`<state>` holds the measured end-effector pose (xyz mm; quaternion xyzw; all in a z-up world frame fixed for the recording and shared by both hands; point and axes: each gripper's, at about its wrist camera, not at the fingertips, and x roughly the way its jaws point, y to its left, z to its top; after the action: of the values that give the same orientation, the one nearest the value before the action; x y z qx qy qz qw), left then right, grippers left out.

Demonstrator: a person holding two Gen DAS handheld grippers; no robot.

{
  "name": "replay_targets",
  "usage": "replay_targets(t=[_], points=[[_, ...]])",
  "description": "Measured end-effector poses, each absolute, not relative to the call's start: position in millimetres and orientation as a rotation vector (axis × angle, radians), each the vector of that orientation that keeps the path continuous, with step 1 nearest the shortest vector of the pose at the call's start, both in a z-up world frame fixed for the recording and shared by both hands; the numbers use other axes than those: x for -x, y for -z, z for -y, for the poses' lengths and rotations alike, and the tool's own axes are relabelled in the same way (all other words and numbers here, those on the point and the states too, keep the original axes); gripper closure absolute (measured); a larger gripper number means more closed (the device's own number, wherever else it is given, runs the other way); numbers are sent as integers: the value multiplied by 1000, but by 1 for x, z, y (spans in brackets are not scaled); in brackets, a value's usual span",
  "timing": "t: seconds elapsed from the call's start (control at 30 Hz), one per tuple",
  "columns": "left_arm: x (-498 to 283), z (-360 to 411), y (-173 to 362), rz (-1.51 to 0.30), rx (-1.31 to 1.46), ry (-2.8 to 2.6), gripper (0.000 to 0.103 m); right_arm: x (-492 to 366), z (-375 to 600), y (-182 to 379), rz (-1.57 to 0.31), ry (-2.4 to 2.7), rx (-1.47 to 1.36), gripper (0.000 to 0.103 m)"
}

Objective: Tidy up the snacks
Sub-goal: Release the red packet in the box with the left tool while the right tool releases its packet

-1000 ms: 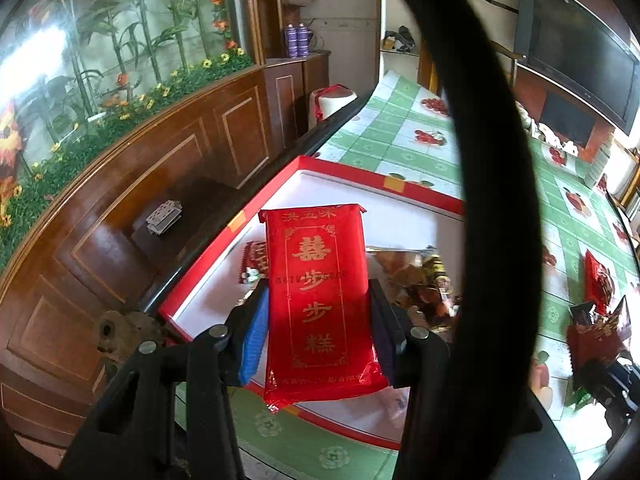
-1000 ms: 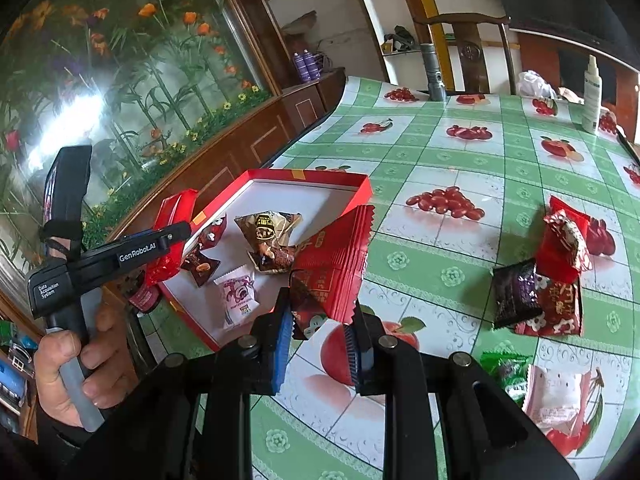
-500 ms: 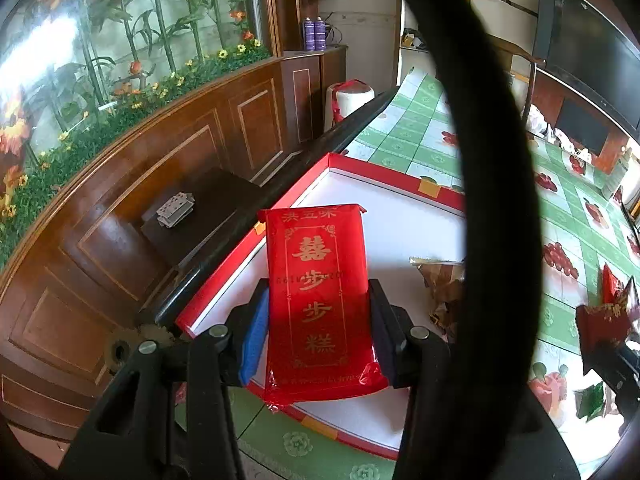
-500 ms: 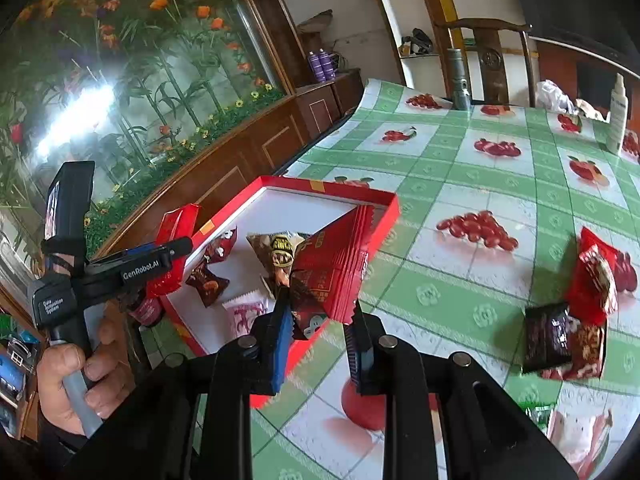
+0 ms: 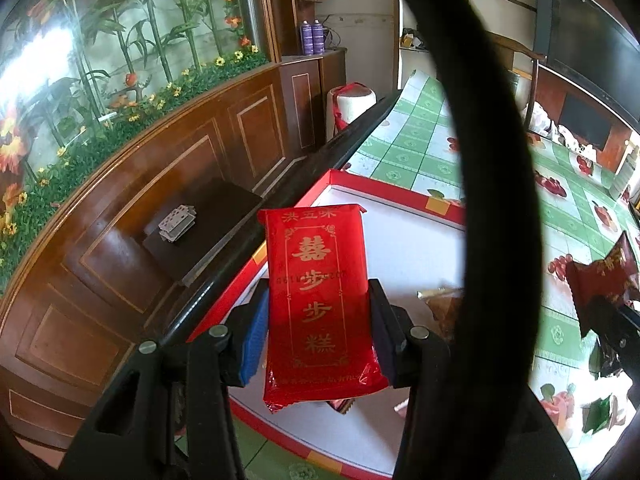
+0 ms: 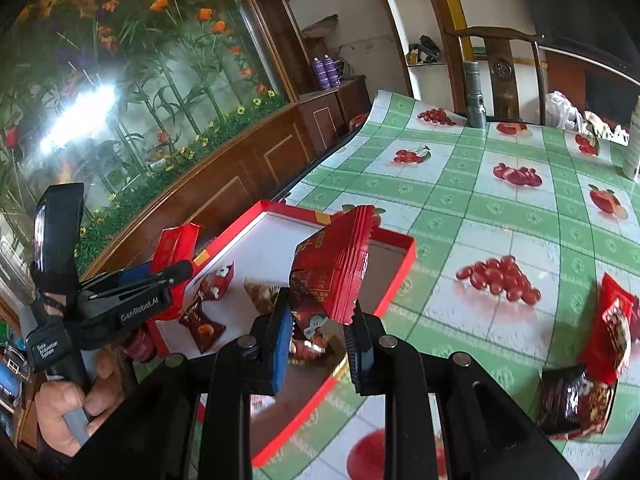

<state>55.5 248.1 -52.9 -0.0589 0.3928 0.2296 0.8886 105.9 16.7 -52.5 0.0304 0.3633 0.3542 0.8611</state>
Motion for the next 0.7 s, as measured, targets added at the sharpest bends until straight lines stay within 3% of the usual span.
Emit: replay_targets(t=[0.7], points=[[-107, -252, 58, -862, 89, -441, 55, -152, -50, 80, -844, -730, -56, 80]])
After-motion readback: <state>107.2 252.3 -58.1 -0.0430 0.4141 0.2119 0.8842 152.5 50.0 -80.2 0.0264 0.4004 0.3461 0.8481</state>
